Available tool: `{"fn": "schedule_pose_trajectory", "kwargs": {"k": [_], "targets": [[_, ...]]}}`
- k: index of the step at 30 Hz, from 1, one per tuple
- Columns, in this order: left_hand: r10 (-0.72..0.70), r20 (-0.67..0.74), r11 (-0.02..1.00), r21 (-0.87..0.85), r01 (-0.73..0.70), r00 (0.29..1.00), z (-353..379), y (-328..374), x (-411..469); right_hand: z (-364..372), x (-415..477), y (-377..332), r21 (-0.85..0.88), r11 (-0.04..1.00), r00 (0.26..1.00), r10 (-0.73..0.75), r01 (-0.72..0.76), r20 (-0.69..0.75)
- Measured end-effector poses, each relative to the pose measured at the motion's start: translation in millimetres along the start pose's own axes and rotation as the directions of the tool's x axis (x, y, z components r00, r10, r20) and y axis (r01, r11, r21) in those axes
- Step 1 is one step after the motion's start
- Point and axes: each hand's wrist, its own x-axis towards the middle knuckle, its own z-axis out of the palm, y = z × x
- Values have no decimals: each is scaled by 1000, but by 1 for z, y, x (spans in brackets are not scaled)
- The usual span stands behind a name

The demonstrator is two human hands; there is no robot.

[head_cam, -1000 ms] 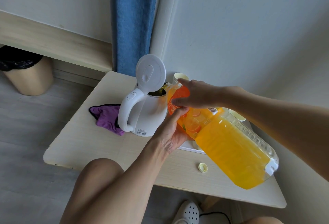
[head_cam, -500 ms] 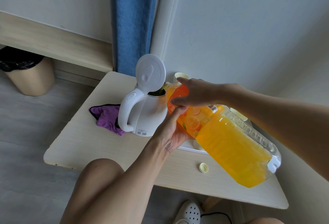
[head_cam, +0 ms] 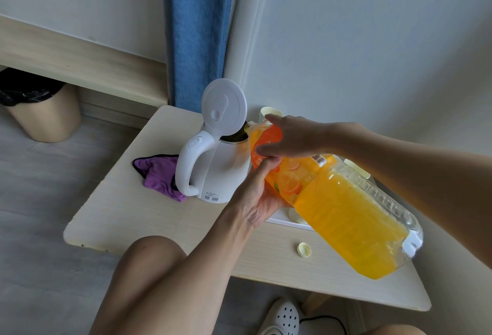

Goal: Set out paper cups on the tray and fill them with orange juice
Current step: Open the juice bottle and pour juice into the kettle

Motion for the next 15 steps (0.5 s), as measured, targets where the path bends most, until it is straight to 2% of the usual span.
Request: {"fn": "schedule_pose_trajectory", "kwargs": {"k": [15], "targets": [[8, 5, 999, -34, -8, 1000, 3, -1, -1, -3, -3, -2, -7, 1000, 1000, 3, -3, 8]]}}
